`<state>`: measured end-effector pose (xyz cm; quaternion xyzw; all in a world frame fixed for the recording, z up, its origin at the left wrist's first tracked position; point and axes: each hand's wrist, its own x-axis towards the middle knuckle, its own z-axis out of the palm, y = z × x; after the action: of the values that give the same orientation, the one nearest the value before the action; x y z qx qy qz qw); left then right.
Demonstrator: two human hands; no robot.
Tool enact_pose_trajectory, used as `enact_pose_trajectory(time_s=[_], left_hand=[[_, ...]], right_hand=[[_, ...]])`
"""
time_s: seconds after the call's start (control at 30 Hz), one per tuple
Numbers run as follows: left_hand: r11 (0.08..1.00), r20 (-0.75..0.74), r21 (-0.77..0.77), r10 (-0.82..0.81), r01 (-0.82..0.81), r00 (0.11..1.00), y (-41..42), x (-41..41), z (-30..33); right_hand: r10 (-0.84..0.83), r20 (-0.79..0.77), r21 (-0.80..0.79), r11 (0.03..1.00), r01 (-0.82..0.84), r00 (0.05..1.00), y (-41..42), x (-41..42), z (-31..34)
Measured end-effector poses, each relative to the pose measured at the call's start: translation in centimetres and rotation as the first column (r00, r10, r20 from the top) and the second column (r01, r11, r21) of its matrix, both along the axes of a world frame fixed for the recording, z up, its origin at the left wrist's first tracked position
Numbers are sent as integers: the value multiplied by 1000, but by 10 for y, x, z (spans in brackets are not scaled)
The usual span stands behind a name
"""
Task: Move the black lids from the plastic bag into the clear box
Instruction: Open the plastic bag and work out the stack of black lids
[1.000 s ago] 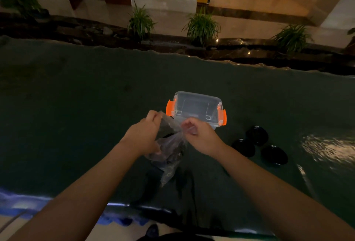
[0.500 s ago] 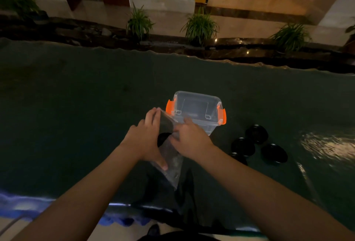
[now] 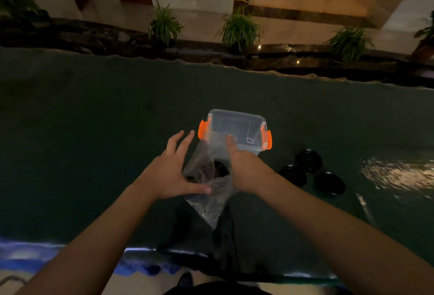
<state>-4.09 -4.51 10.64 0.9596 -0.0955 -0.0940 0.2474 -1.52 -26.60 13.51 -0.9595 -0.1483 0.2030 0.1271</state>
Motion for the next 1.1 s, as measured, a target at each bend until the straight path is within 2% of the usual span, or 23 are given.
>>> enact_pose_trajectory(time_s=[0.1, 0.27, 0.33, 0.47, 0.63, 0.93, 1.1], left_hand=[[999, -79, -39, 7, -10, 997, 4, 3, -16], [989, -218, 143, -6, 39, 976, -7, 16, -55], [979, -212, 191, -33, 74, 977, -18, 21, -68], [975, -203, 164, -116, 150, 972, -39, 29, -90], [971, -193, 121, -181, 206, 964, -53, 34, -106], [893, -205, 356, -212, 275, 956, -51, 44, -103], [857, -228, 419, -220, 299, 949, -52, 43, -102]], right_hand=[[4, 49, -5, 1000, -3, 999, -5, 0, 2], [23, 64, 2, 1000, -23, 998, -21, 0, 0], [20, 73, 46, 999, -23, 997, -29, -2, -2], [-10, 86, 123, 992, -1, 996, -47, -6, -7], [-82, 47, 69, 995, 78, 996, -78, -8, -29], [-145, 41, 67, 988, 142, 989, -105, -18, -79], [-14, 131, 71, 997, 5, 991, -95, -20, -102]])
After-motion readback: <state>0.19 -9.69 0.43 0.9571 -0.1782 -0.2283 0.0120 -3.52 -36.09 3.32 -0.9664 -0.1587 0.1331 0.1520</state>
